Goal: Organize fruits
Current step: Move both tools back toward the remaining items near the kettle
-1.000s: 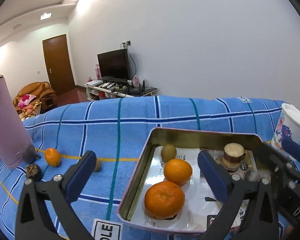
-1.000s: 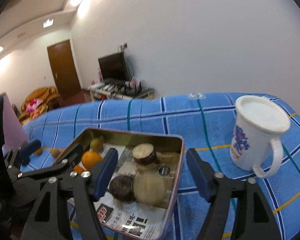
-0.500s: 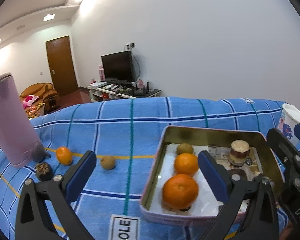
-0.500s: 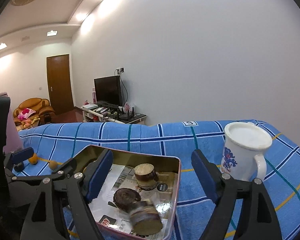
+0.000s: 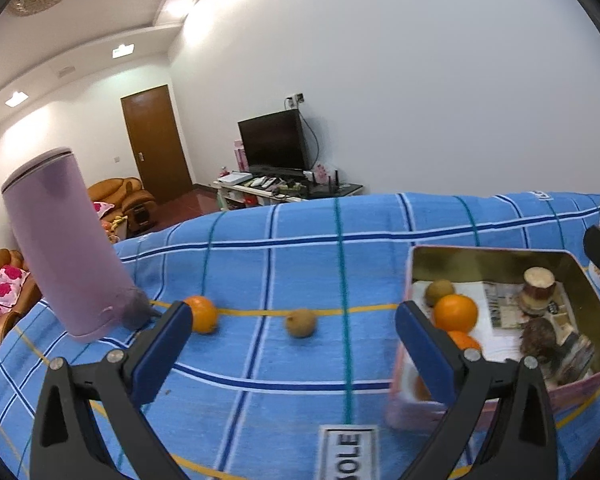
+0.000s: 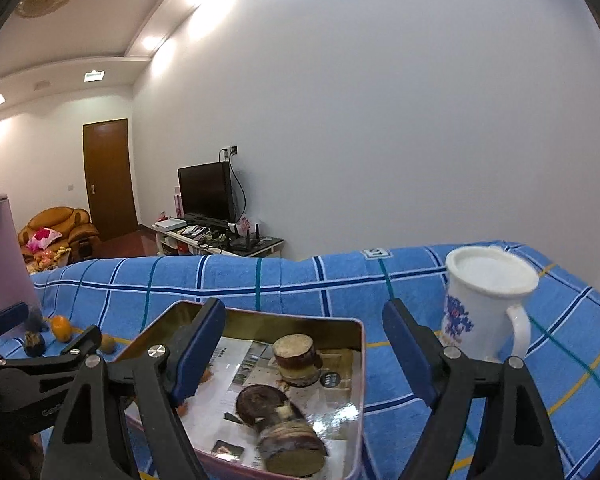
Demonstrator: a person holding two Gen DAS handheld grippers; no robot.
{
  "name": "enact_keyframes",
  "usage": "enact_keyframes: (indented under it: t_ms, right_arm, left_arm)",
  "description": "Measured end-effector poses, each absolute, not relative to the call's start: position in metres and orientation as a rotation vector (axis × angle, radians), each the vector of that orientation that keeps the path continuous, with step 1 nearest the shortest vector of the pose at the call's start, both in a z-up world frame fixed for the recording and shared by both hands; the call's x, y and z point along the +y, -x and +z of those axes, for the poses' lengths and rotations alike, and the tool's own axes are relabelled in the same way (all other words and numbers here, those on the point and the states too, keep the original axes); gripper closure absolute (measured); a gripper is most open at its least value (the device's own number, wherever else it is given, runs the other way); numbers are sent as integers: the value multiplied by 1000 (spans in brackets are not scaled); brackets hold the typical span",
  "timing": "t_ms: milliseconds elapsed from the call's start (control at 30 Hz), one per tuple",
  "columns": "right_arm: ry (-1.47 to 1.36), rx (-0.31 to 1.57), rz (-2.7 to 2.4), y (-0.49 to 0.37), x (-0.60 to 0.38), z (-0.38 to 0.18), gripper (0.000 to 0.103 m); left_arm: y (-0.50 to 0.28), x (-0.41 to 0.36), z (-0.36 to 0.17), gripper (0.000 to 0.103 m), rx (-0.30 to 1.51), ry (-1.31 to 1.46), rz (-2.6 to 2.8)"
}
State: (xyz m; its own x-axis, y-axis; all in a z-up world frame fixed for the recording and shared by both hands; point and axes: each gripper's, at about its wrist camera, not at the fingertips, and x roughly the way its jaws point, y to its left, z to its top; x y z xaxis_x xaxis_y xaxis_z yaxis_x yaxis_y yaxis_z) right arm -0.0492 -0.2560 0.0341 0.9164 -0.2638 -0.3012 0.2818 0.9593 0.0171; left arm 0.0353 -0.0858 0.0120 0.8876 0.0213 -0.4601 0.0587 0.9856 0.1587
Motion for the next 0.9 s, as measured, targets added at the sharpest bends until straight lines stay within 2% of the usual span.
enact_keyframes:
  t_ms: [900]
  right_arm:
    - [-68,410,-156,1,-168,21,21]
  left_arm:
    - [-54,8,6,0,536,-96,75]
